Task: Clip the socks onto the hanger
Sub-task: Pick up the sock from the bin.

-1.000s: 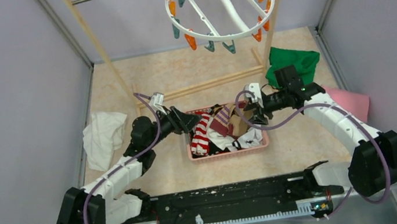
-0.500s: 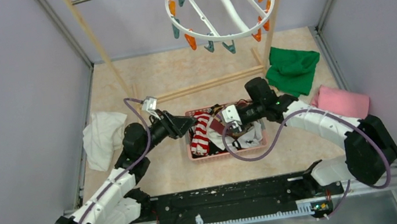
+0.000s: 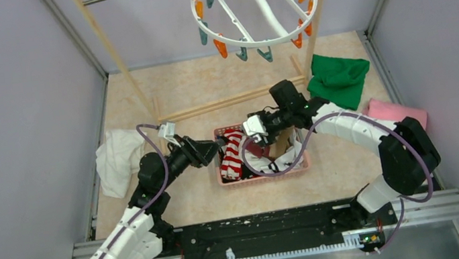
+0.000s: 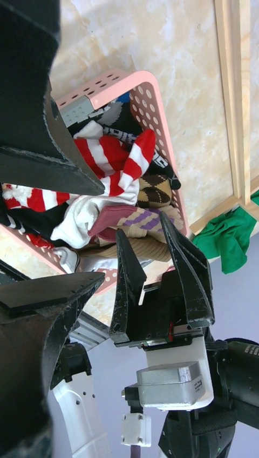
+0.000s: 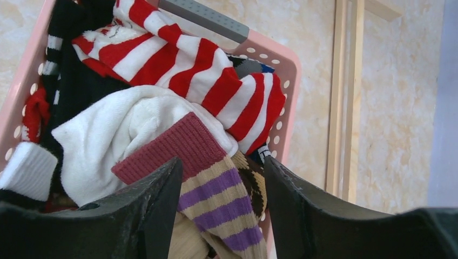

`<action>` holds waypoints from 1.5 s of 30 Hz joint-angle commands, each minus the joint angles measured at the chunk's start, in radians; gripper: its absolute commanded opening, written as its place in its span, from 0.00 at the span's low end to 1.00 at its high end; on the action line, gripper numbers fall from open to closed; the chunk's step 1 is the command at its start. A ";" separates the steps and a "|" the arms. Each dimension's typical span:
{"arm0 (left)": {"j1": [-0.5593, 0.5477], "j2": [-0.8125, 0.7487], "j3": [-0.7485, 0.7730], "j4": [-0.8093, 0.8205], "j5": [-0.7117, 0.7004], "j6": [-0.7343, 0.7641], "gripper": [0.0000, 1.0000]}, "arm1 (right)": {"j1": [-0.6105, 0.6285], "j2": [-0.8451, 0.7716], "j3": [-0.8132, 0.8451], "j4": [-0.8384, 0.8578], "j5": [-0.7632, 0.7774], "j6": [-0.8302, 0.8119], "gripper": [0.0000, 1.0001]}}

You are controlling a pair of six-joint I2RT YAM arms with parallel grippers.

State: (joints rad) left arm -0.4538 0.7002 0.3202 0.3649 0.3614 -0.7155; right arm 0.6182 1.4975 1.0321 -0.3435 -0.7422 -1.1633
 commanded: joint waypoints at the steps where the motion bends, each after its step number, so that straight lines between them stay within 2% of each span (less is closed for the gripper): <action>1: -0.004 -0.002 -0.009 0.031 -0.007 0.017 0.61 | 0.012 0.045 0.071 -0.084 0.021 -0.080 0.58; 4: -0.004 0.007 0.001 0.029 0.003 0.027 0.61 | 0.012 0.082 0.107 -0.149 0.042 -0.119 0.54; 6: -0.005 0.011 0.005 0.028 0.007 0.031 0.61 | 0.013 0.099 0.124 -0.173 0.054 -0.128 0.48; 11: -0.005 0.012 0.010 0.029 0.011 0.031 0.59 | 0.013 0.074 0.124 -0.181 0.052 -0.110 0.24; 13: -0.005 0.012 0.012 0.032 0.012 0.028 0.59 | 0.012 0.035 0.105 -0.164 0.046 -0.100 0.20; 16: -0.005 0.014 0.018 0.050 0.032 0.026 0.58 | 0.014 -0.035 0.053 -0.125 0.040 -0.080 0.02; 17: -0.005 0.017 0.021 0.059 0.039 0.027 0.58 | 0.013 -0.060 0.042 -0.118 0.037 -0.066 0.00; 22: -0.004 0.025 0.016 0.152 0.103 0.035 0.59 | -0.001 -0.188 -0.006 -0.081 -0.004 0.083 0.00; 26: -0.006 0.022 -0.017 0.352 0.181 0.032 0.61 | -0.021 -0.309 -0.056 -0.016 -0.049 0.260 0.00; 29: -0.014 0.031 -0.036 0.519 0.216 0.034 0.69 | -0.039 -0.419 -0.116 0.124 -0.053 0.462 0.00; 32: -0.021 0.058 -0.017 0.611 0.232 0.038 0.79 | -0.043 -0.507 -0.165 0.244 -0.031 0.617 0.00; 36: -0.024 0.134 0.076 0.619 0.241 -0.014 0.83 | -0.044 -0.585 -0.205 0.385 0.070 0.771 0.00; 40: -0.026 0.216 0.158 0.603 0.238 -0.155 0.83 | -0.044 -0.644 -0.236 0.504 0.181 0.882 0.00; 45: -0.035 0.236 0.139 0.662 0.157 -0.300 0.82 | -0.044 -0.679 -0.250 0.539 0.227 0.949 0.00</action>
State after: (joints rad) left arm -0.4770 0.9329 0.4519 0.9096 0.5705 -0.8780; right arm 0.5793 0.8513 0.7895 0.0727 -0.5865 -0.3336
